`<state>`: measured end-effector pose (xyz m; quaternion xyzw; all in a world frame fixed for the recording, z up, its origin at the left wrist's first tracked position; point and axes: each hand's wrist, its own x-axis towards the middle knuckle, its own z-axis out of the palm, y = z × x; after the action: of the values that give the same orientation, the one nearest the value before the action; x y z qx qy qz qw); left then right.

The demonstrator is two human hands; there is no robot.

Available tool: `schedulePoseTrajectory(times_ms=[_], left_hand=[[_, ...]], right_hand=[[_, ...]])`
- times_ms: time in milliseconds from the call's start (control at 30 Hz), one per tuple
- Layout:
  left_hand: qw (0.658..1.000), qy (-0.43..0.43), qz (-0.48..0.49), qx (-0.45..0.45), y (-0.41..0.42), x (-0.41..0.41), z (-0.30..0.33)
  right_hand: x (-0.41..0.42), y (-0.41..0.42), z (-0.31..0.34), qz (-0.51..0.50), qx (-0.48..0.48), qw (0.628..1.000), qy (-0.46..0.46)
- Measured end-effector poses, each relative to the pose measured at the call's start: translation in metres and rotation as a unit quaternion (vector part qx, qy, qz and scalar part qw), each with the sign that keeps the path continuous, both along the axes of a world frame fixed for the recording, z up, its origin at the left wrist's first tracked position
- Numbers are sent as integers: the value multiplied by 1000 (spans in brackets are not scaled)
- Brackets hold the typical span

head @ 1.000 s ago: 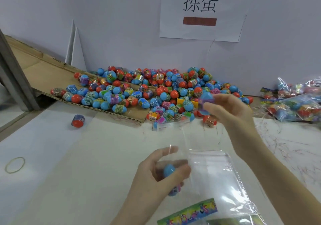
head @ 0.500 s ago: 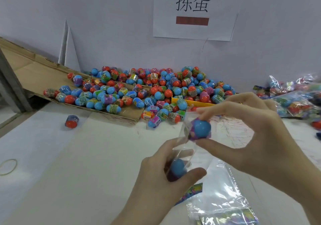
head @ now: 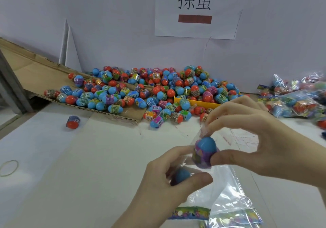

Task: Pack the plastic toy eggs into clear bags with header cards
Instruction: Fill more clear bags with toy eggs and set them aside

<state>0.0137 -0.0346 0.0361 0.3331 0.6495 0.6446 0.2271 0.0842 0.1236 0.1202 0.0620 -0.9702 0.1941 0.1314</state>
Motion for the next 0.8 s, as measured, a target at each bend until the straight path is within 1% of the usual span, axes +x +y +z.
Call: schedulePoseTrajectory(times_ms=[67,133,200,300,400,500,667,800], left_hand=[[1000,-13,-7,10,-1,0,-1],[1000,-17,-13,12,-1,-1,0],[1000,-17,-8,11,-1,-2,0],[1000,-11,-3,8,-1,-2,0],[1000,6,-2,3,0,0,2],[999,41,18,7,1,1,0],[999,26,31,27,0,1,-1],[998,28,40,32,0,1,-1]], right_hand=[[-1,-1,2,-38,-15,999,27],[-3,-1,3,-65,-6,996,59],[-4,-3,2,-77,-2,994,84],[-5,-8,0,-89,-40,988,119],[-6,-14,-5,-86,-69,986,125],[-5,-14,-7,-66,-66,991,98],[-3,-5,-2,-25,-37,999,-9],[-3,-1,0,-13,-26,998,-58]])
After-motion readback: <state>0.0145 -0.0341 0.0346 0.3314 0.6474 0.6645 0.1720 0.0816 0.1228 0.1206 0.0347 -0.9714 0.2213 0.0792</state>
